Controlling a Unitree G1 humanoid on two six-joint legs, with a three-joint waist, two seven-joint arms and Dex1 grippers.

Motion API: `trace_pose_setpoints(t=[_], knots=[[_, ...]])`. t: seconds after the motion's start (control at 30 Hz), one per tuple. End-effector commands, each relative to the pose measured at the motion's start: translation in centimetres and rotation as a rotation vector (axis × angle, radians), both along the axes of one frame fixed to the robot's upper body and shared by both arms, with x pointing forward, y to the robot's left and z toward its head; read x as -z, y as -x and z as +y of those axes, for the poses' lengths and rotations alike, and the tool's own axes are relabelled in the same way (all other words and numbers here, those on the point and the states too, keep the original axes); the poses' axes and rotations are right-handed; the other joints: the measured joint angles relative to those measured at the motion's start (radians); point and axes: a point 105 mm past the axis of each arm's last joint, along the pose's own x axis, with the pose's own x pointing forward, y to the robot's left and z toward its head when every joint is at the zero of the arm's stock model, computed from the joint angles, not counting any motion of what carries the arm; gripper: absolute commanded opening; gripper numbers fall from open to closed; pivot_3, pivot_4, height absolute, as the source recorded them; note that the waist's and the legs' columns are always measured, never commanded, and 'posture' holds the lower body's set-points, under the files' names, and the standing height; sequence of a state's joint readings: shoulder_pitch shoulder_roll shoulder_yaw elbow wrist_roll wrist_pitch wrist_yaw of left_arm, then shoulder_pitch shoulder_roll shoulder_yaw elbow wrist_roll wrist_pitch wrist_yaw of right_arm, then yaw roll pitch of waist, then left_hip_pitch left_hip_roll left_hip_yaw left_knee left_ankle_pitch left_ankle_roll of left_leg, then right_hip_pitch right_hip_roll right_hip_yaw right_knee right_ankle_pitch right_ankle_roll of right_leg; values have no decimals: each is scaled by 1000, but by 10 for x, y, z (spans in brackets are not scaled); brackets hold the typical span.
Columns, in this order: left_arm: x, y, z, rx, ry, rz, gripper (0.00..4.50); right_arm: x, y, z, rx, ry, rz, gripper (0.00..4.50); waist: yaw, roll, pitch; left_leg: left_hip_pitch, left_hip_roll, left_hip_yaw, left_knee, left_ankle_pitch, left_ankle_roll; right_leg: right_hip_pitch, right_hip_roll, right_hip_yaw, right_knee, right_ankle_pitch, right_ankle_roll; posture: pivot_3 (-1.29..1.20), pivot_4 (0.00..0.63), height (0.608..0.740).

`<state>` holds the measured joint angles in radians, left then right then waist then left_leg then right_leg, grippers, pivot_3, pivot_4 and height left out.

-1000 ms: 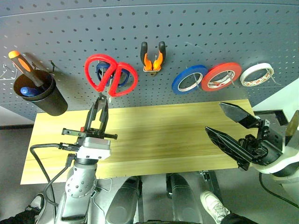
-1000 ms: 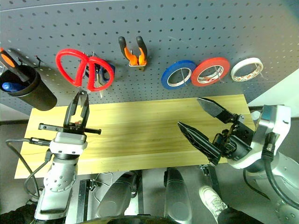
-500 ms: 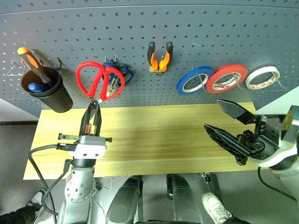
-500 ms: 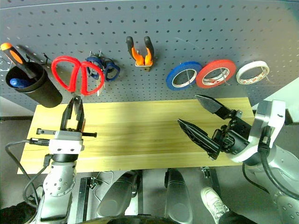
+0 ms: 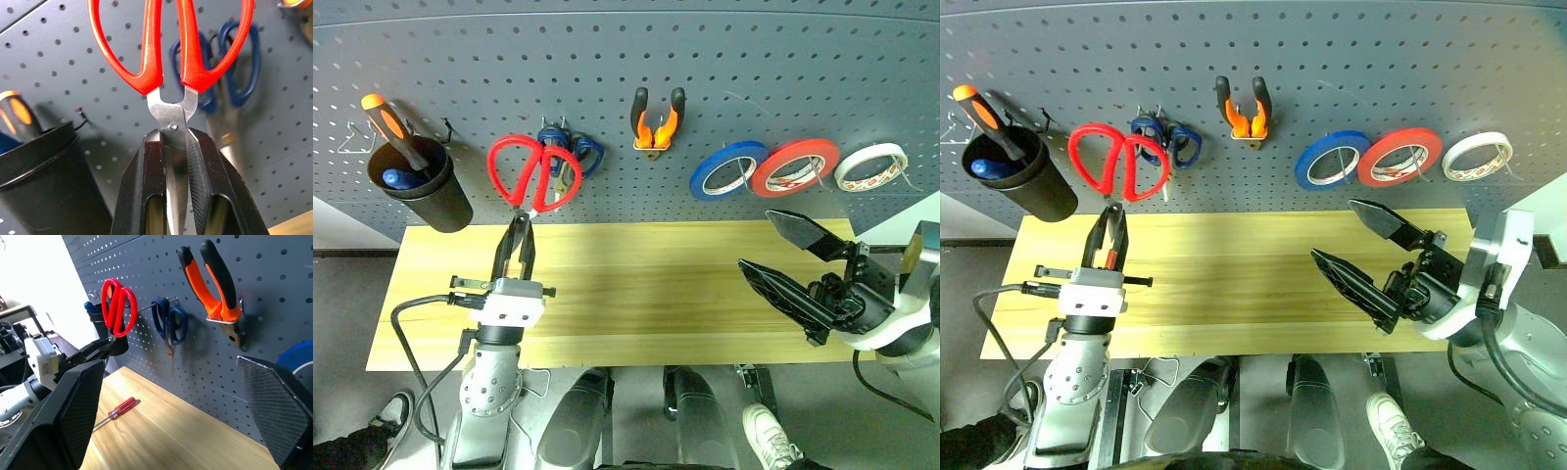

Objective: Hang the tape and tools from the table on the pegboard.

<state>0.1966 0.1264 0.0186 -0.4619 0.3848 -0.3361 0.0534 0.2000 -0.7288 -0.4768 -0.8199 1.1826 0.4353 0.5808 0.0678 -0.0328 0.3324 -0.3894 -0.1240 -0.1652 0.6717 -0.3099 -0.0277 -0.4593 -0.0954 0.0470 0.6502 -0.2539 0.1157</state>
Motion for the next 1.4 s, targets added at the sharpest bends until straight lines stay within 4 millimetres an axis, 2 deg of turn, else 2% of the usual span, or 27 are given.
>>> trace_pose_setpoints(t=[0.03,0.47,0.8,1.1,1.23,1.4], knots=[[-1,1,-6,22,-13,-10,258,-4,6,5,-16,11,-26,4500,-2,0,0,0,0,0,0,0,0,0,0,0,0,0,0,43,306,727],[2,-9,-6,21,-17,-2,258,-3,7,6,-2,20,-22,4500,-1,0,0,-1,0,0,10,0,1,4,2,0,1,6,1,33,305,727],[1,-32,-6,20,-27,-34,258,-12,12,8,-25,-3,-53,4500,-1,1,0,-1,1,0,11,0,0,4,2,0,1,6,1,25,304,727],[1,-44,-7,19,-28,-59,258,-13,14,8,-19,2,-56,4500,-2,1,-1,-1,1,0,11,0,0,4,2,0,1,6,2,18,301,727],[-5,-44,-10,31,-18,-86,258,-10,13,8,-12,5,-49,4500,-3,1,-1,-1,1,0,11,0,0,4,2,0,1,6,2,19,298,727],[-3,-41,-10,32,-13,-80,258,-9,12,7,-6,8,-45,4500,-3,1,-1,-1,1,1,11,0,0,3,2,0,1,6,2,18,300,727]])
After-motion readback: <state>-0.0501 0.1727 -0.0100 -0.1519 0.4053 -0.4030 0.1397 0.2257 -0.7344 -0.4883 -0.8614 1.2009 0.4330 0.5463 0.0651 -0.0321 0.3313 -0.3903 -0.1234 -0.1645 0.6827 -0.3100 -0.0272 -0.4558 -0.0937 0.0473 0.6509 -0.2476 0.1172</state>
